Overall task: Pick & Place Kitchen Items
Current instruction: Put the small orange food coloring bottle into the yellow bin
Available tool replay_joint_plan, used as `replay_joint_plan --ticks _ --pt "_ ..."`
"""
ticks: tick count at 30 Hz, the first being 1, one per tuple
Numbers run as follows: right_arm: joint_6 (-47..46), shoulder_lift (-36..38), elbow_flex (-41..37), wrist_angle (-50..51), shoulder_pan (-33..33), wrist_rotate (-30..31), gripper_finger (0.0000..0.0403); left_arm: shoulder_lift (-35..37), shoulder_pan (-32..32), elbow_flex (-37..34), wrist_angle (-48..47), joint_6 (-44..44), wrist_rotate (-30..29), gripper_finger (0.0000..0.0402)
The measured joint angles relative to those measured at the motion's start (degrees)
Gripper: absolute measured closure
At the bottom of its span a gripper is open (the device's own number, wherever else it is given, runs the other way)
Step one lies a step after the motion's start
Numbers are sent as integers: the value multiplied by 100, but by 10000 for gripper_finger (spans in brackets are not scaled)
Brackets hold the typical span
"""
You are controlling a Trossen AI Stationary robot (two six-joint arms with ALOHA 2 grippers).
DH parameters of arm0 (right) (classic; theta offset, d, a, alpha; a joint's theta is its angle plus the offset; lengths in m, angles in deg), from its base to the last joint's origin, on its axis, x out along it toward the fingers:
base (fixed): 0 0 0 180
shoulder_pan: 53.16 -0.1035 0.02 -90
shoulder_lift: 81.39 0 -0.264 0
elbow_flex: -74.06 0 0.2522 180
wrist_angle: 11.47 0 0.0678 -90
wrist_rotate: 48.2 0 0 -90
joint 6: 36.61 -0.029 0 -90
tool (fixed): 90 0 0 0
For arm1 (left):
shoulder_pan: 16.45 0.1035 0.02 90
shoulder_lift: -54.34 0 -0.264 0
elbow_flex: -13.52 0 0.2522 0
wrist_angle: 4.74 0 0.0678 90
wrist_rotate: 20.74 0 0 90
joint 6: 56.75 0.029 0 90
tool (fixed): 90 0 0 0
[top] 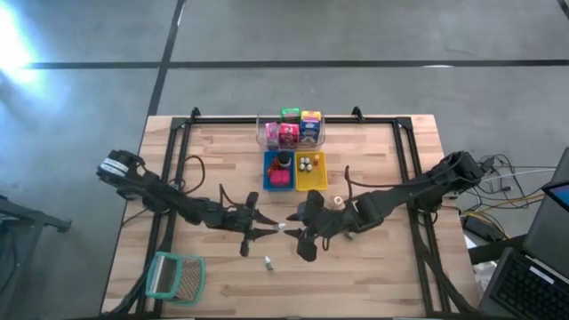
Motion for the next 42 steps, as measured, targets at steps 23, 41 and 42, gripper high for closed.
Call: replay_joint_plan --ticks 23,41,42 --pt "28 0 -4 373 -23 -261 279 2 126 825 -1191 284 94 307" --pt "34 4 -4 476 -23 -251 316 4 130 825 -1258 272 94 307" --pt "34 7 -4 474 -23 -248 316 4 130 825 -1258 271 94 307"
